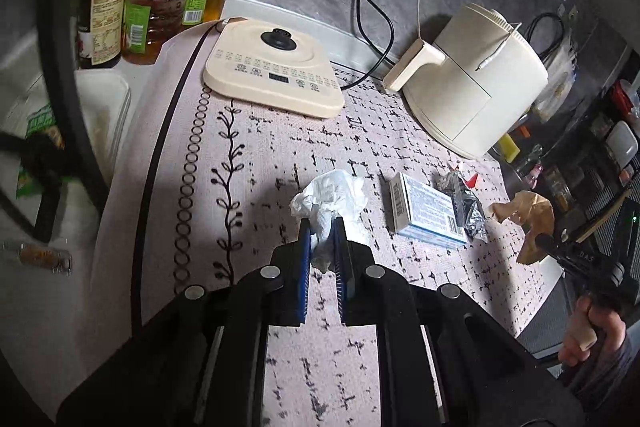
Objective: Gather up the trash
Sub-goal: 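Lift the tissue and brown strip and carry both toward the white bin, then open both tools over the white bin to drop the tissue and strip, then move both open tools back over the remaining trash on the counter, then close the left tool on the silver foil packet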
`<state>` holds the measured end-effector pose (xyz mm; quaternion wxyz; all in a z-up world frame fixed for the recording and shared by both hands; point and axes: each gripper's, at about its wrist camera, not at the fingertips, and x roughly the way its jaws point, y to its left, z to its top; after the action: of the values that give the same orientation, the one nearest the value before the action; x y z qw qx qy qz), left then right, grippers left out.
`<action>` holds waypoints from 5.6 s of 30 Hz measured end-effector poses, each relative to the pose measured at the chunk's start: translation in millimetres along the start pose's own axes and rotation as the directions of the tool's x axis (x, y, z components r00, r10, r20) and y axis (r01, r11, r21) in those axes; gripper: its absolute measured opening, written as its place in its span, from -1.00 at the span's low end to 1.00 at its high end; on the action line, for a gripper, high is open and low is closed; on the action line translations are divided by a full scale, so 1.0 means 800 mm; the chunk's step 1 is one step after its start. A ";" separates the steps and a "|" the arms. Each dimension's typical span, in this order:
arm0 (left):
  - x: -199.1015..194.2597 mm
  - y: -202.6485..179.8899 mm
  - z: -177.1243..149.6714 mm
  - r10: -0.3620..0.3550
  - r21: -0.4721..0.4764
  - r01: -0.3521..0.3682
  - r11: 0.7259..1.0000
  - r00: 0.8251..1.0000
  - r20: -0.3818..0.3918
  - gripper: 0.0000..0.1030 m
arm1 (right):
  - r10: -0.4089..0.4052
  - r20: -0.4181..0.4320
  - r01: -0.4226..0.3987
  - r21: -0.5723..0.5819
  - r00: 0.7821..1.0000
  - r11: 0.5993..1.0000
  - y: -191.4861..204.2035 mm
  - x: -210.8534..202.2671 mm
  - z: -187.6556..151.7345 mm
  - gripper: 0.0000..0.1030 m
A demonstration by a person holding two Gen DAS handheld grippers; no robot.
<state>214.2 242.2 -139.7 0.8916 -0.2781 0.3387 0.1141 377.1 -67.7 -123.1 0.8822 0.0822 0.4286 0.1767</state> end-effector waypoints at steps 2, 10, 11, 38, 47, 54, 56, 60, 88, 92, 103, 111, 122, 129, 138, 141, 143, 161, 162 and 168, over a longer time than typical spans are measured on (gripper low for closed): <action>-0.005 -0.009 -0.010 0.007 0.003 -0.007 1.000 1.000 0.001 -0.79 | 0.015 -0.006 -0.015 -0.006 1.000 1.000 -0.006 -0.007 -0.008 -0.81; -0.048 -0.079 -0.058 0.033 0.042 -0.035 0.999 0.999 0.034 -0.79 | 0.061 0.016 -0.061 0.016 0.998 0.998 -0.084 -0.064 -0.040 -0.81; -0.055 -0.091 -0.066 0.038 0.043 -0.039 0.998 0.999 0.030 -0.79 | 0.062 0.012 -0.063 0.027 0.998 0.998 -0.097 -0.072 -0.045 -0.81; -0.081 -0.304 -0.251 -0.089 0.241 0.109 0.964 0.992 -0.094 -0.78 | -0.013 -0.044 0.021 0.187 0.999 0.982 -0.364 -0.208 -0.240 -0.80; -0.041 -0.379 -0.323 -0.167 0.311 0.239 0.920 0.956 -0.241 -0.78 | -0.070 -0.104 0.094 0.239 0.992 0.966 -0.418 -0.231 -0.290 -0.79; -0.022 -0.419 -0.356 -0.178 0.355 0.293 0.888 0.930 -0.323 -0.78 | -0.097 -0.142 0.138 0.315 0.985 0.939 -0.459 -0.234 -0.322 -0.73; -0.016 -0.428 -0.363 -0.183 0.359 0.313 0.879 0.918 -0.351 -0.78 | -0.106 -0.140 0.147 0.326 0.984 0.934 -0.471 -0.239 -0.326 -0.41; -0.003 -0.459 -0.384 -0.201 0.381 0.368 0.848 0.888 -0.413 -0.78 | -0.151 -0.102 0.178 0.345 0.983 0.922 -0.488 -0.263 -0.330 -0.03; 0.001 -0.505 -0.378 -0.211 0.415 0.382 0.825 0.891 -0.401 0.88 | -0.203 -0.001 0.185 0.420 0.979 0.888 -0.530 -0.318 -0.320 0.62; -0.012 -0.476 -0.349 -0.182 0.397 0.316 0.862 0.923 -0.339 0.88 | -0.168 0.033 0.144 0.374 0.985 0.916 -0.504 -0.308 -0.291 0.76; -0.035 -0.390 -0.273 -0.112 0.313 0.167 0.935 0.976 -0.186 0.88 | -0.062 0.056 0.046 0.258 0.996 0.965 -0.425 -0.262 -0.216 0.85; -0.029 -0.336 -0.216 -0.086 0.254 0.121 0.960 0.986 -0.143 0.88 | -0.026 0.043 0.017 0.194 0.999 0.981 -0.361 -0.222 -0.166 0.85; 0.008 -0.268 -0.119 -0.090 0.223 0.111 0.969 0.991 -0.102 0.88 | -0.029 0.042 0.023 0.149 0.999 0.989 -0.261 -0.167 -0.109 0.85; 0.054 -0.242 -0.053 -0.126 0.225 0.145 0.964 0.987 -0.098 0.88 | -0.089 0.052 0.079 0.173 0.995 0.982 -0.223 -0.148 -0.086 0.85; 0.123 -0.225 0.003 -0.162 0.262 0.199 0.944 0.975 -0.155 0.82 | -0.174 0.059 0.155 0.243 0.983 0.958 -0.185 -0.133 -0.075 0.85; 0.146 -0.226 0.013 -0.173 0.272 0.217 0.937 0.969 -0.179 0.73 | -0.203 0.059 0.182 0.254 0.977 0.950 -0.174 -0.134 -0.076 0.85; 0.163 -0.229 0.018 -0.167 0.290 0.217 0.932 0.968 -0.190 0.68 | -0.221 0.054 0.200 0.262 0.974 0.944 -0.169 -0.135 -0.078 0.85; 0.182 -0.246 0.018 -0.149 0.310 0.229 0.923 0.954 -0.261 -0.73 | -0.138 0.056 0.123 0.213 0.989 0.969 -0.152 -0.081 -0.026 0.85; 0.176 -0.246 0.020 -0.150 0.303 0.225 0.926 0.956 -0.252 -0.74 | -0.119 0.060 0.105 0.201 0.991 0.974 -0.147 -0.073 -0.019 0.85; 0.127 -0.239 0.039 -0.182 0.243 0.225 0.944 0.965 -0.188 -0.74 | 0.019 0.066 -0.026 0.110 0.998 0.994 -0.118 -0.022 0.040 0.83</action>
<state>381.7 105.2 -108.7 0.8967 -0.1999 0.3920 -0.0479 415.0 -161.4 -118.2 0.8878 0.1417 0.4078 0.1597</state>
